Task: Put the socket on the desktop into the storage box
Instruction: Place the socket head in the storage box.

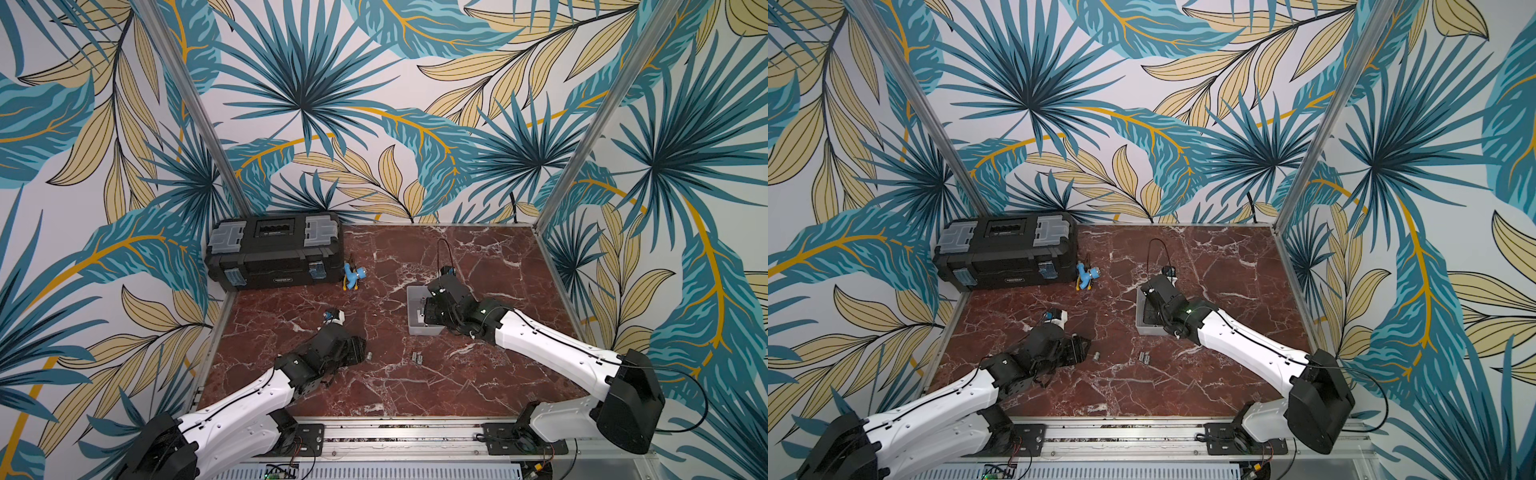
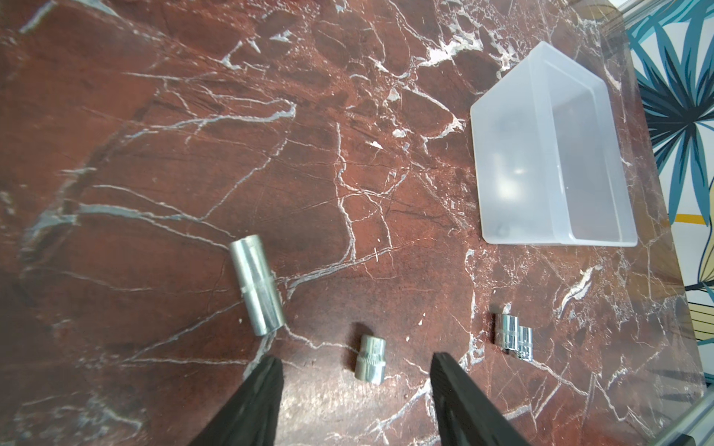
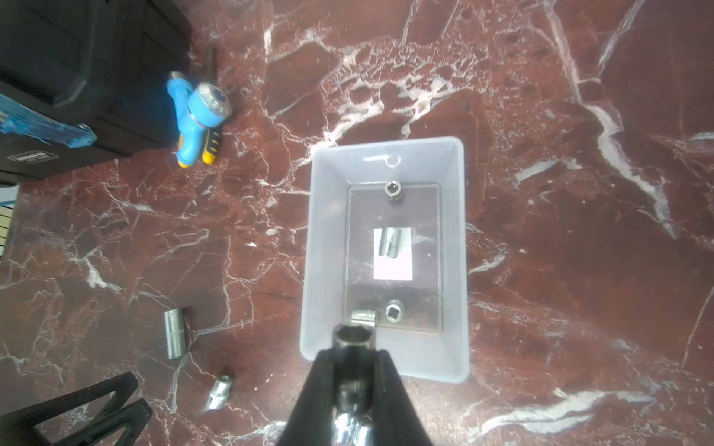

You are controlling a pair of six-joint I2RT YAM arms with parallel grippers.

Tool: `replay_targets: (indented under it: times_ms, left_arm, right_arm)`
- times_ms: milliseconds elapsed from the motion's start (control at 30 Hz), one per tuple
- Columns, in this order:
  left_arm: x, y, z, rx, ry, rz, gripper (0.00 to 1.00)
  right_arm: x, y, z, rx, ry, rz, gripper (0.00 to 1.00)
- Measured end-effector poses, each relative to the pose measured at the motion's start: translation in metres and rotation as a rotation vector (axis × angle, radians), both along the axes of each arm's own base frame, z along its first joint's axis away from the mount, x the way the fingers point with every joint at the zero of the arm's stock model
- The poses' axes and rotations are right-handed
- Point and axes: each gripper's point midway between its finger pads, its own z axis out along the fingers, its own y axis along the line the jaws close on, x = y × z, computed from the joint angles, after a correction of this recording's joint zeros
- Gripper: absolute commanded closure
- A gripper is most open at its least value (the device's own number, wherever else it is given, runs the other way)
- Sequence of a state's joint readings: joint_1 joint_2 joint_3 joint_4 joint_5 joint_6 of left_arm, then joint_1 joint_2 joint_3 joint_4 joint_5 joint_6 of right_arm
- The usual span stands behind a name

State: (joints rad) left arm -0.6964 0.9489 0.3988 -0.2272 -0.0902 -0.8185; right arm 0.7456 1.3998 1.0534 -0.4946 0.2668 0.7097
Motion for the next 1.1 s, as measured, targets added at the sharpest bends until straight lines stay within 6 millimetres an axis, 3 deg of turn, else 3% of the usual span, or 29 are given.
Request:
replay_targets:
  times_ms: [433,800,1100]
  left_arm:
    - [0.001,-0.001,0.004,-0.009,-0.013,-0.003,0.34]
    - [-0.001,0.000,0.007,-0.023,-0.029,-0.003,0.35]
    - [-0.006,0.006,0.024,-0.054,-0.070,0.004,0.34]
  right_arm:
    - [0.005,0.010,-0.039,-0.068,0.100,0.013,1.00]
    - [0.009,0.014,-0.041,-0.082,0.110,0.027,1.00]
    - [0.013,0.016,-0.036,-0.095,0.098,0.039,1.00]
